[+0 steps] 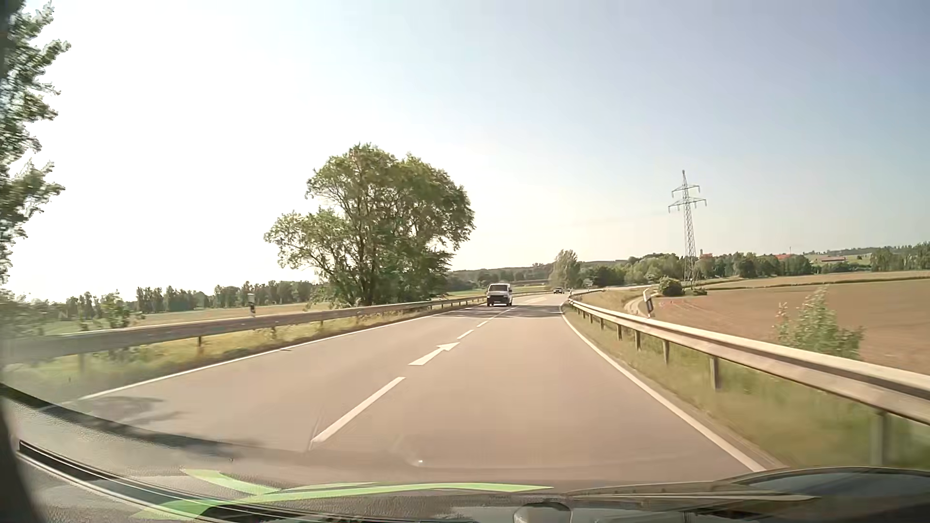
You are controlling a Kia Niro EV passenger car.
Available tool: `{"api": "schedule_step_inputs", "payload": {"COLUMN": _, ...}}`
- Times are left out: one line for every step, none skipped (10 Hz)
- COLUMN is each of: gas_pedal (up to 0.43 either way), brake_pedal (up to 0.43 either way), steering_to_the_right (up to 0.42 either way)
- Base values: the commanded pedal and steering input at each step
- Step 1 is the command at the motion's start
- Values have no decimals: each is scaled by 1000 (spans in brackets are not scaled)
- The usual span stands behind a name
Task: Follow the waypoints while adhering to traffic rules and regulations
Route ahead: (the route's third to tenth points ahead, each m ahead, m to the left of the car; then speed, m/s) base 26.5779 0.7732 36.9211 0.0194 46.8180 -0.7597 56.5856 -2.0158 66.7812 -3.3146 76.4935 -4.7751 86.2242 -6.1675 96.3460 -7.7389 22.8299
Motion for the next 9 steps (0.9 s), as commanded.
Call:
{"api": "schedule_step_inputs", "payload": {"gas_pedal": 197, "brake_pedal": 0, "steering_to_the_right": 12}}
{"api": "schedule_step_inputs", "payload": {"gas_pedal": 197, "brake_pedal": 0, "steering_to_the_right": 12}}
{"api": "schedule_step_inputs", "payload": {"gas_pedal": 197, "brake_pedal": 0, "steering_to_the_right": 12}}
{"api": "schedule_step_inputs", "payload": {"gas_pedal": 197, "brake_pedal": 0, "steering_to_the_right": 12}}
{"api": "schedule_step_inputs", "payload": {"gas_pedal": 197, "brake_pedal": 0, "steering_to_the_right": 12}}
{"api": "schedule_step_inputs", "payload": {"gas_pedal": 197, "brake_pedal": 0, "steering_to_the_right": 12}}
{"api": "schedule_step_inputs", "payload": {"gas_pedal": 197, "brake_pedal": 0, "steering_to_the_right": 12}}
{"api": "schedule_step_inputs", "payload": {"gas_pedal": 197, "brake_pedal": 0, "steering_to_the_right": 12}}
{"api": "schedule_step_inputs", "payload": {"gas_pedal": 197, "brake_pedal": 0, "steering_to_the_right": 12}}
